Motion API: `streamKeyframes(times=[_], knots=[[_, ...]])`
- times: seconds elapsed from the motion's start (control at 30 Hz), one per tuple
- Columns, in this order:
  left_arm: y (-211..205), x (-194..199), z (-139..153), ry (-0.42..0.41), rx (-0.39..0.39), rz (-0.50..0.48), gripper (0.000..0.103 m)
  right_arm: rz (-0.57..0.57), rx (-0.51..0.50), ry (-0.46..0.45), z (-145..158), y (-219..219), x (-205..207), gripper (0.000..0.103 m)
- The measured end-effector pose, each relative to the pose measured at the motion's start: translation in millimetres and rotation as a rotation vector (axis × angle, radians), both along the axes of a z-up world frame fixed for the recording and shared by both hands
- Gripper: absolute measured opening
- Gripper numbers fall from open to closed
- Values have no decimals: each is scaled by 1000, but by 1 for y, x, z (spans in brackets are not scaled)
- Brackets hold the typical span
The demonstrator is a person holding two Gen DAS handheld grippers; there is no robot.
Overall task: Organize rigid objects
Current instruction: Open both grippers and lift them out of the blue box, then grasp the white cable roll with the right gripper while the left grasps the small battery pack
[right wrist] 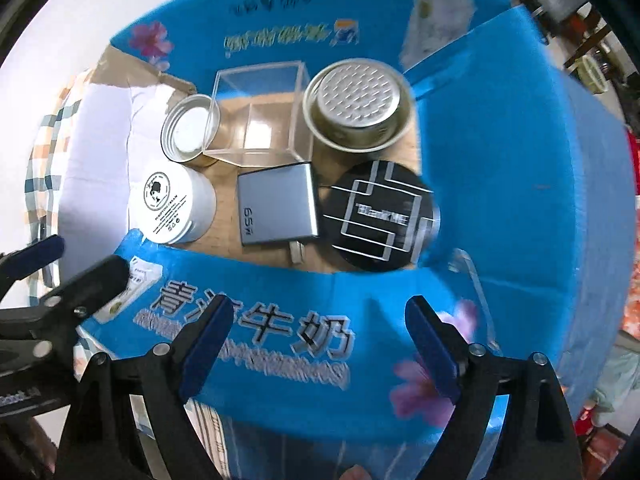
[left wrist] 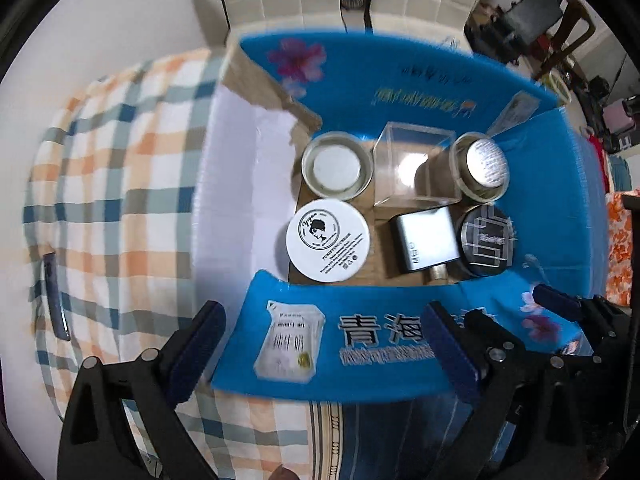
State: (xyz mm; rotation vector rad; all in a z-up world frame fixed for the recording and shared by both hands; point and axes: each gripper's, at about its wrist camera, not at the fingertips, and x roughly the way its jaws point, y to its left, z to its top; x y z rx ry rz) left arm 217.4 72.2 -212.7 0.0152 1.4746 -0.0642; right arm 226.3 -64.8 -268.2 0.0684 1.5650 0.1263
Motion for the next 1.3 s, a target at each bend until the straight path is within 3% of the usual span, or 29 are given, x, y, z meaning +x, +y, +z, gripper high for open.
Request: streamKeyframes(times=[0.27,0.57,0.83,1.07,1.3], knots=[[-7,-22,77,-135,-25,15,100,-26,-16,-108,74,-8,-22,90],[-12,-59,164,-324,-16,-2,100,-34,-17,-306,196,-29,-79,90],[-14,-80,201,-395,-45,-4,100,-22,16,-410,275,-35,-118,90],[-35,-86,197,-383,-56,-25,100,-65,63,-414,285,-56,-139,90],[-130,-75,149,-341,-130,-143,100,-280,-16,-317,227,-151,-159,90]])
